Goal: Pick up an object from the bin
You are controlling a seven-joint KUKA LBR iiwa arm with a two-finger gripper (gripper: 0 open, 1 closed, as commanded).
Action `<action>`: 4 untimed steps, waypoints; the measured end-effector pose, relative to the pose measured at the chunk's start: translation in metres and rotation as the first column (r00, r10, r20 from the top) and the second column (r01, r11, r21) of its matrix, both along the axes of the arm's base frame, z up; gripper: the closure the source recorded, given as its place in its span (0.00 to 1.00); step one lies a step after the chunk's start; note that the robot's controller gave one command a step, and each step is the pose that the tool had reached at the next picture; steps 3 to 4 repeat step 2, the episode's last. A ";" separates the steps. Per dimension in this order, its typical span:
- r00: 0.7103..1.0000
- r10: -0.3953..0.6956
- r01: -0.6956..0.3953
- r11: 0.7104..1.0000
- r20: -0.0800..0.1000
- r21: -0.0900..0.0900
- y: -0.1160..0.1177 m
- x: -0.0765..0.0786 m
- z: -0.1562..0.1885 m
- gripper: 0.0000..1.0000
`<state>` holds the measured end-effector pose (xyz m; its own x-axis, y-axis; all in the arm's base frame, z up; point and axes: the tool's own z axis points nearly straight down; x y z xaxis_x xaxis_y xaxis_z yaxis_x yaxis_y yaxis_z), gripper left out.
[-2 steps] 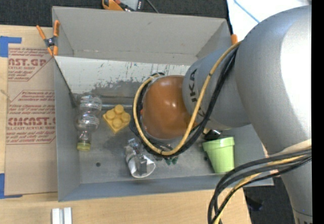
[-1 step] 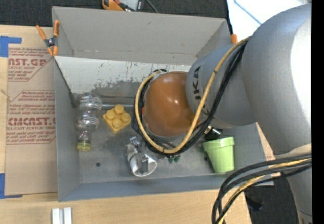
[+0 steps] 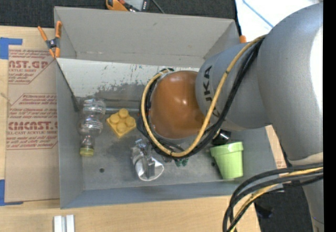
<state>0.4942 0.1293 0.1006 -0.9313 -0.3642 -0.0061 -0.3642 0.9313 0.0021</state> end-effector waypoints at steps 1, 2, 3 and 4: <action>1.000 0.000 0.000 1.000 0.000 0.000 0.000 0.000 0.004 1.00; 1.000 0.001 -0.001 1.000 -0.011 -0.002 0.000 -0.003 0.026 1.00; 1.000 0.001 -0.001 1.000 -0.011 -0.002 0.000 -0.003 0.026 1.00; 1.000 0.001 -0.001 1.000 -0.011 -0.002 0.000 -0.003 0.026 1.00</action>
Offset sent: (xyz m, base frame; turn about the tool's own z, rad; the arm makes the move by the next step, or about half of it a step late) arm 0.0002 0.0002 0.0741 0.0000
